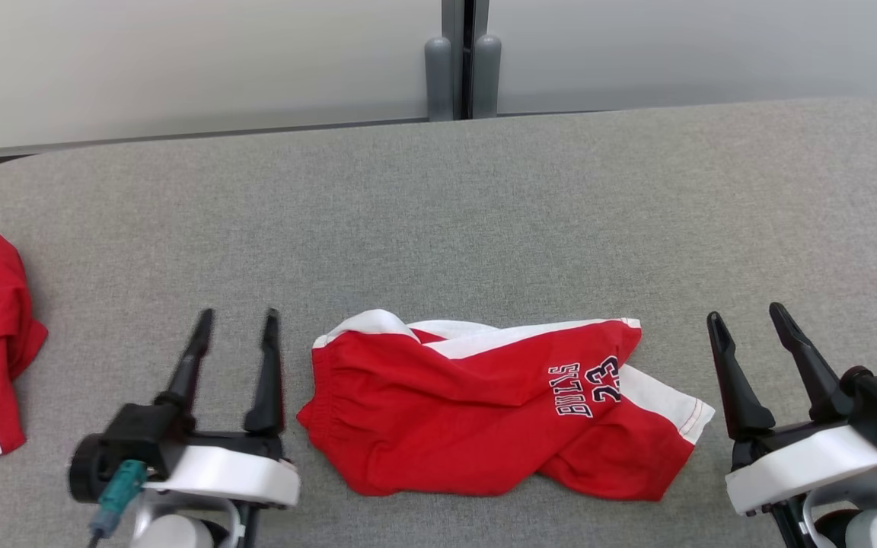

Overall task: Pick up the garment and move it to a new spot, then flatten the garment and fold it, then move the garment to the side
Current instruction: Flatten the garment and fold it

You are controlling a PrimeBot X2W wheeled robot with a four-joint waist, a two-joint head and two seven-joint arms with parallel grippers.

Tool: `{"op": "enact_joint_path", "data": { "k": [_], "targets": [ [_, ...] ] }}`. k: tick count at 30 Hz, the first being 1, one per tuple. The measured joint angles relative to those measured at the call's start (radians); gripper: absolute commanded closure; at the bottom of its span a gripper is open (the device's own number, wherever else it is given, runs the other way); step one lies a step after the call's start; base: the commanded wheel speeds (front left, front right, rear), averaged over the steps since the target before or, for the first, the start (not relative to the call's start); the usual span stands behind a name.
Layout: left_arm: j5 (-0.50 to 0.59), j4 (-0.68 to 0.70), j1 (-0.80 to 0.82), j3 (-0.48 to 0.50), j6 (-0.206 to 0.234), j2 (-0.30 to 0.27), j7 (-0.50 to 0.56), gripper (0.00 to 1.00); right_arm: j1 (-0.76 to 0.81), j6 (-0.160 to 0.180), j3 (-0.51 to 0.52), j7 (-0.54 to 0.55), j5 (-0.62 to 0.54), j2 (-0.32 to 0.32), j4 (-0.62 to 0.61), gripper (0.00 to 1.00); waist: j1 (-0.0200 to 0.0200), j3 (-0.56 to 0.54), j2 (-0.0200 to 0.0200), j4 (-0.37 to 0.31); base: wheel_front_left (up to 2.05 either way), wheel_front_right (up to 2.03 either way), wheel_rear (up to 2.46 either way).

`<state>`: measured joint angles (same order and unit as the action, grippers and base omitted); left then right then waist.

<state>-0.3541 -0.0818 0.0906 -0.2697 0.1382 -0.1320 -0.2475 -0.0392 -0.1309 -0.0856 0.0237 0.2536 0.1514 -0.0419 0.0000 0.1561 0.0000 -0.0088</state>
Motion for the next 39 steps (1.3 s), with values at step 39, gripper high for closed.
{"op": "enact_joint_path", "data": {
  "k": [39],
  "targets": [
    [-0.009, 0.004, 0.022, 0.023, -0.035, -0.102, 0.031, 0.00, -0.042, 0.000, -0.137, 0.065, 0.049, 0.004, 0.149, 0.00, 0.0000, -0.008, 0.0000, 0.032, 0.00, 0.00, 0.00]
  ]
}}
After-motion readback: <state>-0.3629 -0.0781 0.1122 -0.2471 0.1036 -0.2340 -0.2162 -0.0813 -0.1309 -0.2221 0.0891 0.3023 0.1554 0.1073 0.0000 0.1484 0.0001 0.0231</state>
